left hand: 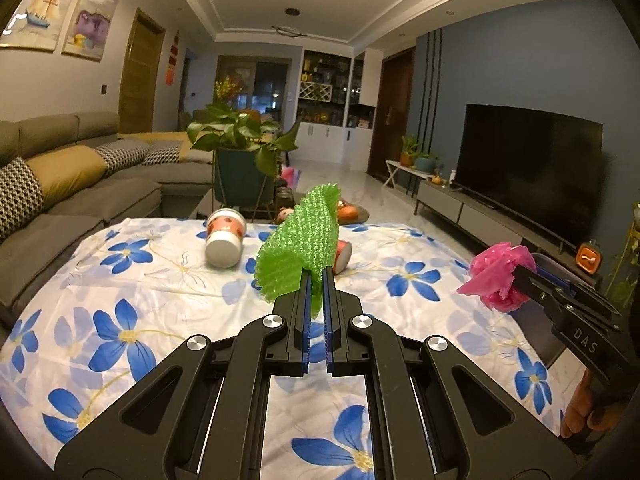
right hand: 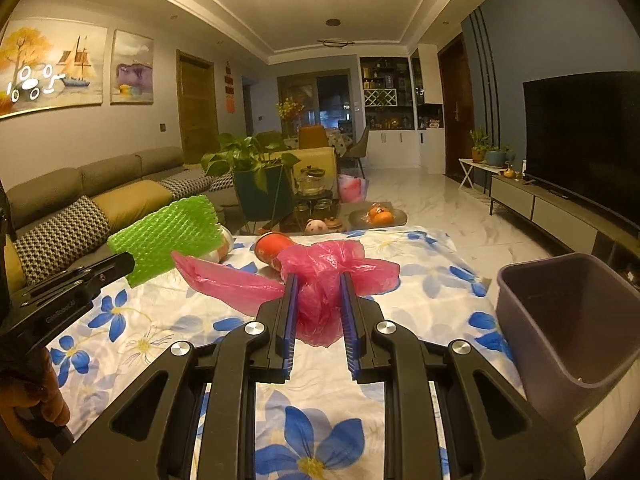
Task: Collect trash
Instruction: 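Lift the green net and pink bag and carry them over the grey bin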
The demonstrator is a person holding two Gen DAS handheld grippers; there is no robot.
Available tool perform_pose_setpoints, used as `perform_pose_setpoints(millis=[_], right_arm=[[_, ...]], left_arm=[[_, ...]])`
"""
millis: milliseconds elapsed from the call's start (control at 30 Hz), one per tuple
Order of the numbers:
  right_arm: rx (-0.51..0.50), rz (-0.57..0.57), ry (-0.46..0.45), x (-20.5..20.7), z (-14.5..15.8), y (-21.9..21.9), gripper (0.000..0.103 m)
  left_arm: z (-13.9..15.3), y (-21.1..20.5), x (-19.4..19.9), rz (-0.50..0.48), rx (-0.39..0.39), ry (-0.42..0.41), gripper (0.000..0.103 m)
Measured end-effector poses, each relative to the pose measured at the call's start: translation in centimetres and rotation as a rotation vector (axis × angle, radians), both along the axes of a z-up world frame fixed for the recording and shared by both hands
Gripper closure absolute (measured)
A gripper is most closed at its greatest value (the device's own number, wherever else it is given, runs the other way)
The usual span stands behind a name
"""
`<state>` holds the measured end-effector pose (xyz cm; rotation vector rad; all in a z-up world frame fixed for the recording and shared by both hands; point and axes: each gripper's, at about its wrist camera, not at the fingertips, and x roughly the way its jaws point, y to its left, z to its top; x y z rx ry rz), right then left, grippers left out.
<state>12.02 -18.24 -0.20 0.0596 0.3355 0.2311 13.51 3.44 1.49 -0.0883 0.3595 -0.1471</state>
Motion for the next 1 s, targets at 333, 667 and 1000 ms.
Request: perform_pose_setpoints(millis=[333, 667, 1000], right_arm=[[0.007, -0.031, -0.025, -1.6, 0.9, -1.1, 0.082], [0.005, -0.071, -0.043, -2.4, 1.2, -2.1, 0.082], [0.004, -0.119, -0.051, -2.6, 1.3, -3.9, 0.082]], left_arm=[[0.9, -1.4, -1.5, -0.036, 0.003, -0.022, 0.098], [1.2, -3.1, -1.7, -0.073, 0.008, -0.025, 0.098], [1.4, -5.8, -1.1, -0.12, 0.019, -0.029, 0.098]])
